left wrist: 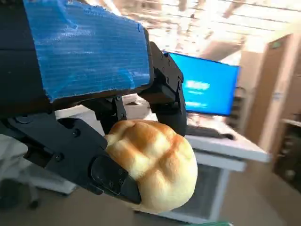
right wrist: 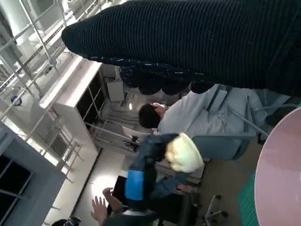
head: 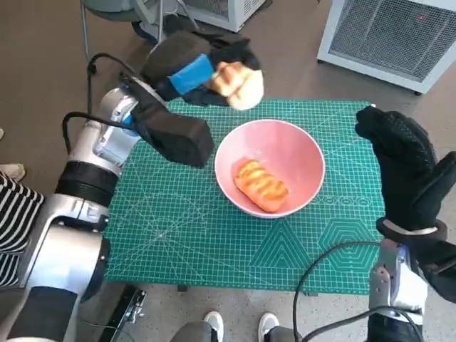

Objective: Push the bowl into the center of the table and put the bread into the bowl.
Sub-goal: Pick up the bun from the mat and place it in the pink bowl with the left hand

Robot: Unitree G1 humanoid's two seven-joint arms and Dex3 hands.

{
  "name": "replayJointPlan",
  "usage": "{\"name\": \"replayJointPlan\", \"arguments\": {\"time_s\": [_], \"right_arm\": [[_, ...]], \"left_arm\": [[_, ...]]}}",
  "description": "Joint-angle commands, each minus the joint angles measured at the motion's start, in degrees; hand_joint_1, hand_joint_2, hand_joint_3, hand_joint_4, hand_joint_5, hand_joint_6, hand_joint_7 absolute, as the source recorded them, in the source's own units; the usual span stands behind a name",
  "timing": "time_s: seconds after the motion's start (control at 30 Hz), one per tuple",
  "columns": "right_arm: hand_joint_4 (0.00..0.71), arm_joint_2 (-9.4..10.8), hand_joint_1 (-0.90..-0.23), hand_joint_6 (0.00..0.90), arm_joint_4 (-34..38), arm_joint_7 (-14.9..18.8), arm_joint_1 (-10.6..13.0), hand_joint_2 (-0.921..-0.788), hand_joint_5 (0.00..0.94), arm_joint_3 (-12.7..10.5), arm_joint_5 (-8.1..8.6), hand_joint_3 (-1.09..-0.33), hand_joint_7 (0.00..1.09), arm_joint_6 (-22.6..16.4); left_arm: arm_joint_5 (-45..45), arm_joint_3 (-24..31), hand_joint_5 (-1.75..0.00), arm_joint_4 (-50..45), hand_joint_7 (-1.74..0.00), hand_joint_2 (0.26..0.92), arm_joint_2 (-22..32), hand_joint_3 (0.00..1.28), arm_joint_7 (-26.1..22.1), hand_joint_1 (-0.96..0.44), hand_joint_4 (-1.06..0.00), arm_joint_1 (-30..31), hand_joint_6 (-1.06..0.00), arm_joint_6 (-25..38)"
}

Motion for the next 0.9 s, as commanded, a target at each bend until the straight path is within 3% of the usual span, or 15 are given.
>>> {"name": "replayJointPlan", "arguments": {"time_s": [0.03, 0.5, 0.6, 0.63, 0.67, 0.7, 0.73, 0.8, 0.9], "right_arm": [[0.137, 0.0, -0.741, 0.012, 0.7, 0.3, 0.6, -0.921, 0.001, 0.1, 0.6, -0.75, 0.48, 0.5], [0.137, -0.1, -0.741, 0.01, 0.2, -0.2, 0.7, -0.921, 0.0, 0.1, 0.44, -0.752, 0.48, 0.5], [0.137, -0.1, -0.741, 0.01, 0.4, -0.3, 0.5, -0.921, 0.001, 0.1, 0.29, -0.751, 0.48, 0.4], [0.137, -0.1, -0.741, 0.01, 0.4, -0.4, 0.5, -0.921, 0.0, 0.1, 0.21, -0.751, 0.48, 0.4], [0.137, -0.1, -0.741, 0.01, 0.3, -0.4, 0.5, -0.921, 0.0, 0.1, 0.16, -0.751, 0.48, 0.4], [0.137, -0.1, -0.741, 0.01, 0.3, -0.5, 0.5, -0.921, 0.0, 0.1, 0.09, -0.751, 0.48, 0.4], [0.137, -0.1, -0.741, 0.01, 0.3, -0.5, 0.5, -0.921, 0.0, 0.2, 0.01, -0.751, 0.48, 0.3], [0.137, -0.1, -0.741, 0.009, 0.2, -0.6, 0.5, -0.921, 0.0, 0.2, -0.14, -0.752, 0.48, 0.3], [0.137, -0.2, -0.741, 0.008, 0.2, -0.8, 0.3, -0.921, 0.0, 0.3, -0.28, -0.753, 0.48, 0.4]], "left_arm": [[-1.3, -0.3, -0.94, -0.7, -1.11, 0.894, -1.7, 0.0, -2.6, 0.0, -0.85, 1.1, -0.73, -1.5], [-1.7, -1.8, -1.02, 3.0, -1.1, 0.91, -6.6, 0.0, -9.5, 0.0, -0.82, 1.6, -0.68, -3.5], [-1.4, -2.4, -1.06, 4.0, -1.17, 0.917, -7.7, 0.03, -11.0, 0.0, -0.78, 1.5, -0.62, -3.0], [-1.3, -2.6, -0.86, 4.3, -1.17, 0.918, -8.0, 0.03, -11.8, -0.14, -0.75, 1.5, -0.66, -2.4], [-1.3, -2.7, -0.77, 4.5, -1.18, 0.919, -8.2, 0.04, -12.3, -0.18, -0.73, 1.5, -0.66, -2.0], [-1.3, -3.0, -0.66, 4.9, -1.07, 0.884, -8.4, 0.03, -13.2, -0.19, -0.7, 1.5, -0.62, -1.3], [-1.1, -3.3, -0.47, 5.5, -0.84, 0.841, -8.7, 0.02, -14.2, -0.19, -0.67, 1.4, -0.57, -0.1], [-0.6, -3.9, -0.19, 6.2, -0.5, 0.796, -8.9, 0.01, -16.0, -0.21, -0.5, 1.2, -0.46, 2.2], [0.6, -5.0, -0.06, 6.3, -0.22, 0.756, -8.8, 0.01, -17.9, -0.27, -0.26, 0.8, -0.31, 5.4]]}}
